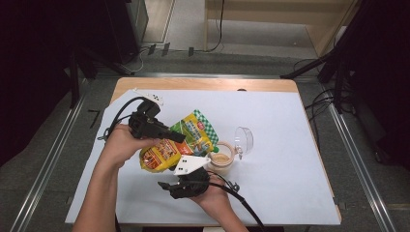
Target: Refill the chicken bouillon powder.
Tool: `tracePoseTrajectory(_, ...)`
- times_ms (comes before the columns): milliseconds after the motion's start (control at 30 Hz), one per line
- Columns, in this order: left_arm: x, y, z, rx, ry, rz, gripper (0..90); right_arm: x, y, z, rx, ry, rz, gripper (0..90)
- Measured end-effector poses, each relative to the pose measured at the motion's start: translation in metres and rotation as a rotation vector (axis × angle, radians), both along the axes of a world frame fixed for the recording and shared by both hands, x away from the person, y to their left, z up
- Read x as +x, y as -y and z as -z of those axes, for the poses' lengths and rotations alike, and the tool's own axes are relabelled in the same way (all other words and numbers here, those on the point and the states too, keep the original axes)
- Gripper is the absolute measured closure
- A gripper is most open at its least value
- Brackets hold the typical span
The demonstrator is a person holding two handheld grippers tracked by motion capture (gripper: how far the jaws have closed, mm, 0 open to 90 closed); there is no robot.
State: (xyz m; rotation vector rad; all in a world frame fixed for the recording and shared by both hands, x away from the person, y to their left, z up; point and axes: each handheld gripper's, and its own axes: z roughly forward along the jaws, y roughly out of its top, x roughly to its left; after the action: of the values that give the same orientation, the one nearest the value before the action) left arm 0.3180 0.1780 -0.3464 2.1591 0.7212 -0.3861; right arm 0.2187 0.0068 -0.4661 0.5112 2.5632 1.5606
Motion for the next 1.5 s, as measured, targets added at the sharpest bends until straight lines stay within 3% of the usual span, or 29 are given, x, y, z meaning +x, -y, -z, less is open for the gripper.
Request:
tracePoseTrajectory(133, 0.001, -0.001, 0.001, -0.003, -0.017, 0.003, 89.7, 0.001, 0.002, 0.001, -0.004, 0.001, 0.009, 44.0)
tracePoseTrajectory(567, 0.002, -0.011, 0.000, -0.035, 0.006, -0.012, 89.7, -0.001, 0.014, -0.005, 0.014, 0.005, 0.031, 42.9)
tracePoseTrajectory(900, 0.003, -0.027, -0.004, -0.072, 0.027, -0.087, 89.7, -0.003, 0.027, -0.013, 0.023, -0.002, 0.010, 44.2)
tracePoseTrajectory(1100, 0.009, -0.037, 0.001, -0.104, 0.048, -0.142, 89.7, -0.002, 0.036, -0.016, 0.028, -0.013, -0.001, 45.1)
tracePoseTrajectory(1500, 0.025, -0.038, 0.017, -0.091, 0.097, -0.253, 89.8, 0.002, 0.058, -0.013, 0.046, -0.057, -0.054, 45.1)
